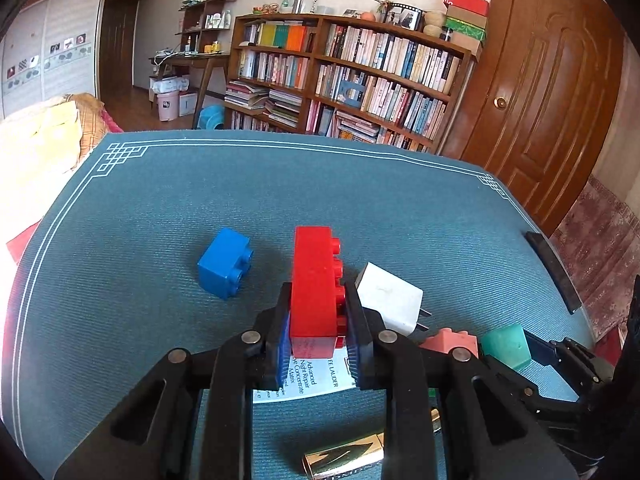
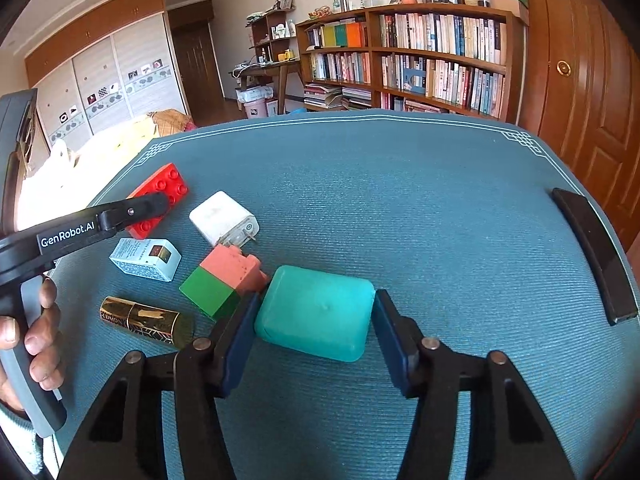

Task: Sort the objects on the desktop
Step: 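Grasp the red brick with the left tool while the right tool grasps the teal case, then carry the red brick and teal case into the tin and open both tools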

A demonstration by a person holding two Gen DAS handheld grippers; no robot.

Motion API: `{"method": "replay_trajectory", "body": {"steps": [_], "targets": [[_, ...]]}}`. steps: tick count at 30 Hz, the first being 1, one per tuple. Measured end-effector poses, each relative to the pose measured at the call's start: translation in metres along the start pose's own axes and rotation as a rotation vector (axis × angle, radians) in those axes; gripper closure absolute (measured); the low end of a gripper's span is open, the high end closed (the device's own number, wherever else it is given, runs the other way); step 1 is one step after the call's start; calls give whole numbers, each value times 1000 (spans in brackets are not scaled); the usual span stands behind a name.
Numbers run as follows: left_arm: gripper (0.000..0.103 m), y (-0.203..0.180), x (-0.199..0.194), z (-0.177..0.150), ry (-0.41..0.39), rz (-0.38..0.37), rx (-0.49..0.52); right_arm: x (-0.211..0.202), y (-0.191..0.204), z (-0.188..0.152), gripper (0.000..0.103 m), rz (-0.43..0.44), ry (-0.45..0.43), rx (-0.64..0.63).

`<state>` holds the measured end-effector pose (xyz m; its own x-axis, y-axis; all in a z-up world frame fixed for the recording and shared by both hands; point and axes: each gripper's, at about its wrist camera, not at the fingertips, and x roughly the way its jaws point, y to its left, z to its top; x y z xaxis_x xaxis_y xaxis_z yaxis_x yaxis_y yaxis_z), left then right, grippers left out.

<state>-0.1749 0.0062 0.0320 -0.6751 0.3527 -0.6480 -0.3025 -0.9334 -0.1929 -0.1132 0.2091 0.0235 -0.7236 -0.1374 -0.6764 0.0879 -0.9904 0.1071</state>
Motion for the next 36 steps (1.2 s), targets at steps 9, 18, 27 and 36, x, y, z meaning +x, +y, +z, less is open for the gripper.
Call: {"method": "replay_trajectory", "body": {"steps": [9,18,27,36], "targets": [[78,-3,-4,0,-8,4,9,-13,-12,-9,42,-23,-4,49],[78,-22,-13,-2,-21,-7,47,-57,-30,-31,42,-44,-24,98],[78,-63,-33,-10,-44,-40,135,-119,-54,-62,42,-80,-58,153],[78,-121,-64,-26,-59,-104,230,-188,-80,-88,42,-176,-120,152]]}}
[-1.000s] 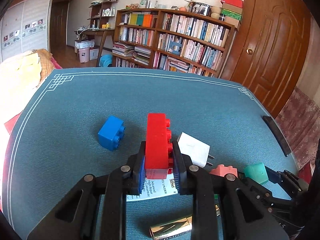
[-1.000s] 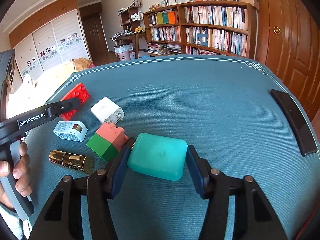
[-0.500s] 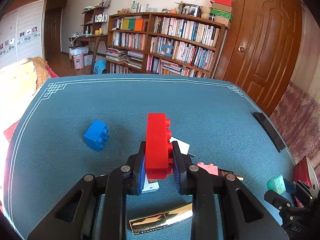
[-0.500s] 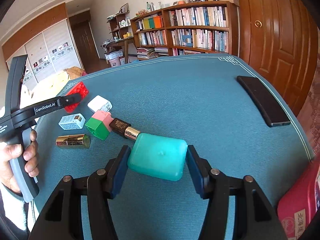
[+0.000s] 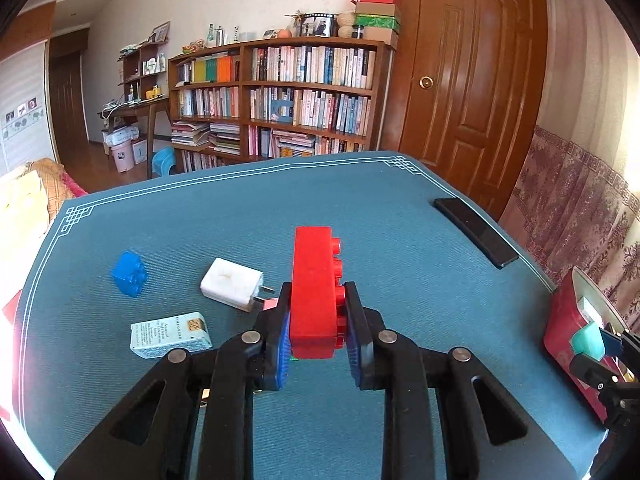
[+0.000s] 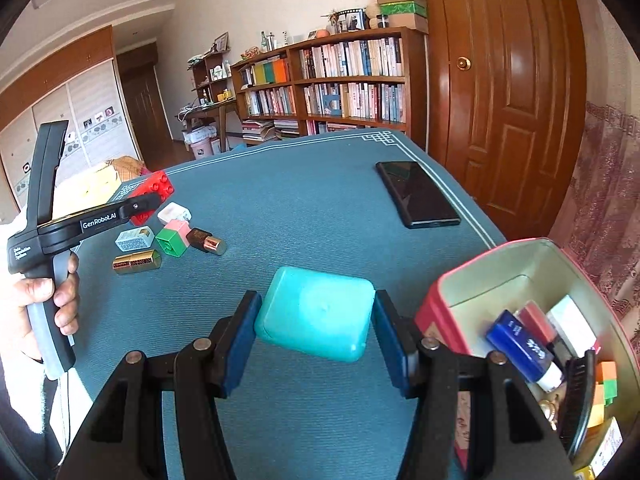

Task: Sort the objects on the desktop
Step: 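Carry the red brick and teal case into the tin and open both tools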

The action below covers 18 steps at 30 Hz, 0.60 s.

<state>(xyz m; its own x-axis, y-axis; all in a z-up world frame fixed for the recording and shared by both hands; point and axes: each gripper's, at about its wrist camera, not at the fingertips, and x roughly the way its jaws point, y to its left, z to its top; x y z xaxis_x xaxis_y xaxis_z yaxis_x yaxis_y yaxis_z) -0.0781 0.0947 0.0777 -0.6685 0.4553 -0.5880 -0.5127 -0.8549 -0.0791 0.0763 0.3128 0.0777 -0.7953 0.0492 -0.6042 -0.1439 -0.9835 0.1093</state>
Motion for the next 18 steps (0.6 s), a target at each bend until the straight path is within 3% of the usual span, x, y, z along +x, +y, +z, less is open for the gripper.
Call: {"method": "replay_trajectory", "body": {"steps": [18], "targets": [[78,-155,-47,-21,-14,-258,94,-76,-108,-16,42,-169,-74,114]]}}
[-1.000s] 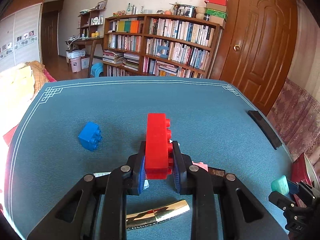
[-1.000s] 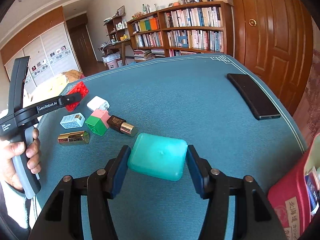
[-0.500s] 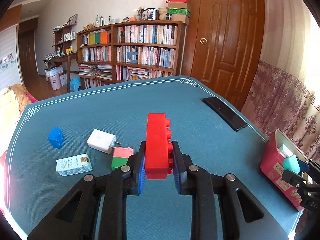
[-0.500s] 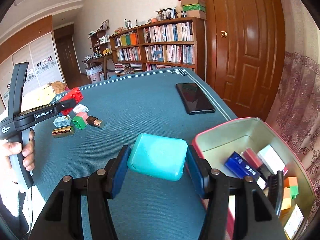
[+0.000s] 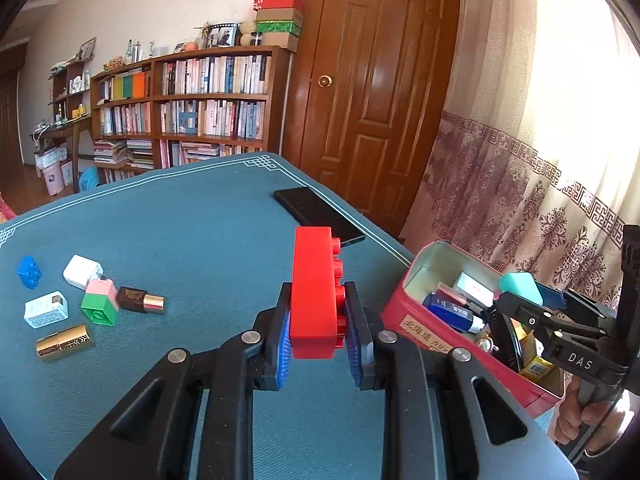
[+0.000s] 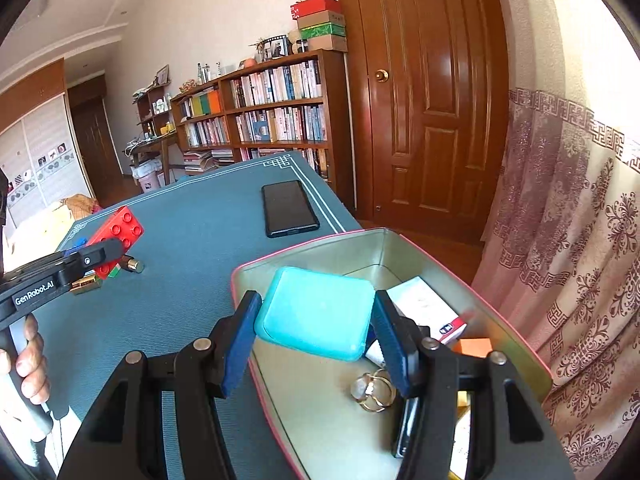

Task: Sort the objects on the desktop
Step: 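Carry the red brick and teal case into the tin and open both tools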

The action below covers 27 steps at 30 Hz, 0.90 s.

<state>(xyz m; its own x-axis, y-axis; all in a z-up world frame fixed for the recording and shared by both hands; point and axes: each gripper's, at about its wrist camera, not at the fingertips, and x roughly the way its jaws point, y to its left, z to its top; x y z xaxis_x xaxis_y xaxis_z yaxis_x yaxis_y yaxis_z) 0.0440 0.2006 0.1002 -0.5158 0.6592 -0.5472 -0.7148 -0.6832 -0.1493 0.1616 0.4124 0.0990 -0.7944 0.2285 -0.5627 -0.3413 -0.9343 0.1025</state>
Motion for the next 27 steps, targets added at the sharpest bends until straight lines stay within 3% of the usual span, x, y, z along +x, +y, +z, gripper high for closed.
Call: {"method": "replay_trajectory", "body": {"steps": [9,21,23,24,25,27], "targets": [[78,-56,19,6,32,-104,41,-7,-30,-7,42,-29,4,18],[78,-96,37,14,53,-173,88,1,-46,-13,42,-35,28,51],[66,-101,39,13,55,-182,101,2,-48,-14,41,-36,32,60],[41,-103,39,13,53,-183,107,3,-49,-14,35,-35,35,64],[26,-104,39,11,42,-177,110,3,-50,-14,28,-35,35,67],[22,-102,35,9,12,-165,106,2,-50,-14,23,-44,26,67]]}}
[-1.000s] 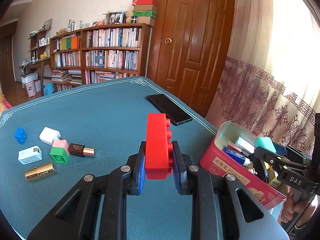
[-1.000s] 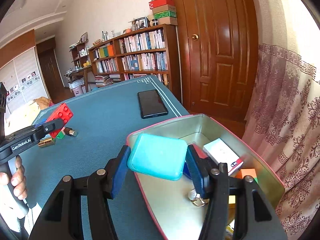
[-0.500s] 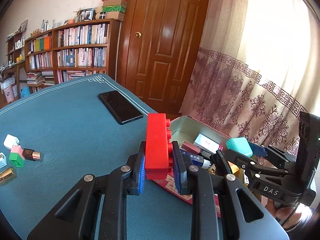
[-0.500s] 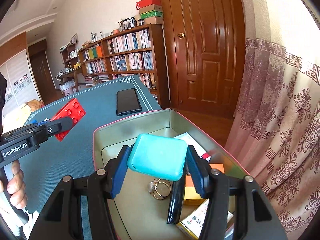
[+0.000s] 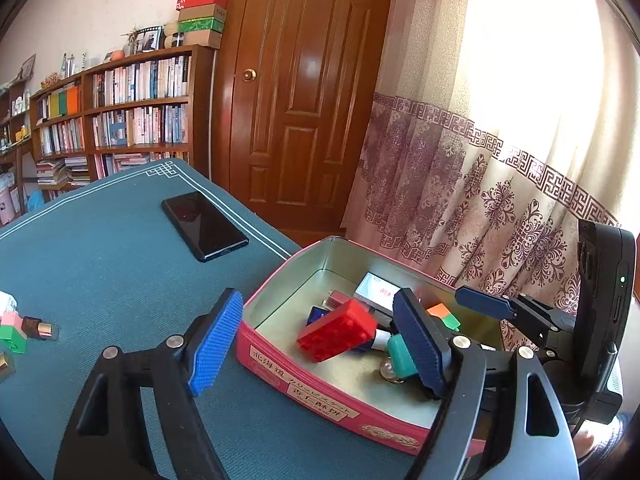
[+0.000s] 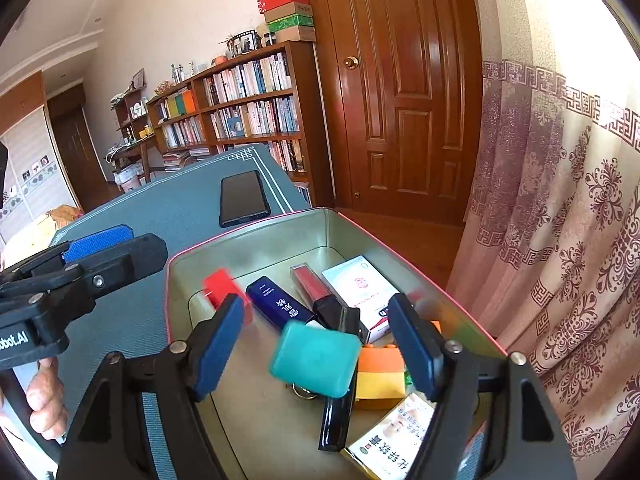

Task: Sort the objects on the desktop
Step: 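Carry the red brick and teal case into the tin and open both tools, then move both tools back from the tin toward the gold tube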

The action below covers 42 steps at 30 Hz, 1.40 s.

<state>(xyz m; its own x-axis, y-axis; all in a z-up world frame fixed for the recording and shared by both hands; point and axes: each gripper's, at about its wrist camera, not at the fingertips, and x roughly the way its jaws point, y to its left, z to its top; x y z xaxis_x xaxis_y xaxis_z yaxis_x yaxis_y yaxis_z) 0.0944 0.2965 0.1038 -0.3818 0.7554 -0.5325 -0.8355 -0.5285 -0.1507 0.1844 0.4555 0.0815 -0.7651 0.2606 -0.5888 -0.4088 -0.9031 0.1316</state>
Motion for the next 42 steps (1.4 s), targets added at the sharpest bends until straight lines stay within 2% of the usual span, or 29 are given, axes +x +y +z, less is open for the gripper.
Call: {"method": "replay_trajectory", "body": {"steps": [8,15,21,29,34,39,42], "targets": [[22,27,-8,-1,-4,30,-89,-1,2,1,20,23,0,14],[22,43,-14,-6,4,90,-109,-2,12,2,16,47,-3,14],[19,60,-23,-13,17,145,-130,-4,22,3,0,70,-25,16],[19,93,-40,-22,26,216,-211,-15,45,4,0,60,-66,-54],[19,113,-53,-29,26,275,-235,-18,55,7,0,104,-73,-39],[19,140,-65,-39,42,341,-282,-9,70,5,0,167,-36,-19],[19,156,-73,-47,46,375,-318,-7,86,4,0,191,-35,-48]]}}
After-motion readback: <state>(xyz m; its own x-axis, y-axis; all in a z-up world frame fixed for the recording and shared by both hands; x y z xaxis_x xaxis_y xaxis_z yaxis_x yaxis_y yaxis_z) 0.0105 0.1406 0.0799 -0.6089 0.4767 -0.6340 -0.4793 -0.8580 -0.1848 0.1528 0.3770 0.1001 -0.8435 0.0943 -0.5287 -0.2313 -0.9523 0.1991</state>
